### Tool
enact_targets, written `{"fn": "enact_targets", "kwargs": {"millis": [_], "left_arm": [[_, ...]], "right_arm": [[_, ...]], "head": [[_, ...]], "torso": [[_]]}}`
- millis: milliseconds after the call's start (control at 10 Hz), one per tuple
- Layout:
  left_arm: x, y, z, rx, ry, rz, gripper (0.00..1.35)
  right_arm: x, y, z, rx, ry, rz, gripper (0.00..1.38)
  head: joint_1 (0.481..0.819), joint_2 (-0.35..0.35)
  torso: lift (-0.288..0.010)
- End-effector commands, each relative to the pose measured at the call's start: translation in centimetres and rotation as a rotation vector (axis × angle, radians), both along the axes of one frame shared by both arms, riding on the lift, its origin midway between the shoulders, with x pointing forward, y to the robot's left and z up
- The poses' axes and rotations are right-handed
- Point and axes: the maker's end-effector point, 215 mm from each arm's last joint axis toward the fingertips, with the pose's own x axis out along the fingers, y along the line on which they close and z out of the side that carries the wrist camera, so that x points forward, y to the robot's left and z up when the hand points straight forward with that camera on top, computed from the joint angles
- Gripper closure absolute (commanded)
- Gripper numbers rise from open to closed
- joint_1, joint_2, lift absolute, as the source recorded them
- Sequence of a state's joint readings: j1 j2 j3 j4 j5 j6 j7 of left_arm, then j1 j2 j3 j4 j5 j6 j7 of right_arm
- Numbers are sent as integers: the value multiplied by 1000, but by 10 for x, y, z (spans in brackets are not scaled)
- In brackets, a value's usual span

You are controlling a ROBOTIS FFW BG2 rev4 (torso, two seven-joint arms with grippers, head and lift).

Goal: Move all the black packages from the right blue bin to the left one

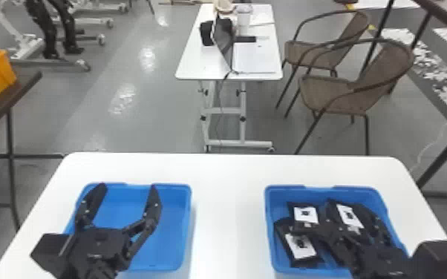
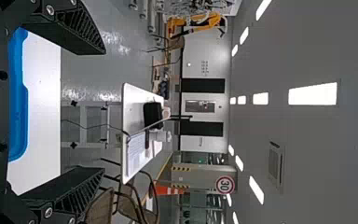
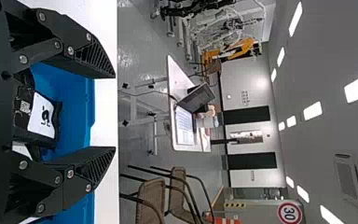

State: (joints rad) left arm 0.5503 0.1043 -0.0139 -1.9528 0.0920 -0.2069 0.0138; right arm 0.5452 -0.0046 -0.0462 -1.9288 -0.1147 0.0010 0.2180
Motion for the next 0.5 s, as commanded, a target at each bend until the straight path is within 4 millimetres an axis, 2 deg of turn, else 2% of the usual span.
{"fn": "enact_targets", "kwargs": {"millis": [0,100,400], "left_arm": [[0,0,0,-3,-1,1,130],[1,0,0,-4,-1,0,130],[1,-2,-1,-11,1,-11,130]], "right_arm": [[-1,-6,-9,53,26,-41,515],[1,-12,-15,65,54,-79,515],[12,-14,-38,209,210,-163,513]], "head": [[695,39],[695,31],[695,12]], "torso": [[-41],[-41],[-41]]}}
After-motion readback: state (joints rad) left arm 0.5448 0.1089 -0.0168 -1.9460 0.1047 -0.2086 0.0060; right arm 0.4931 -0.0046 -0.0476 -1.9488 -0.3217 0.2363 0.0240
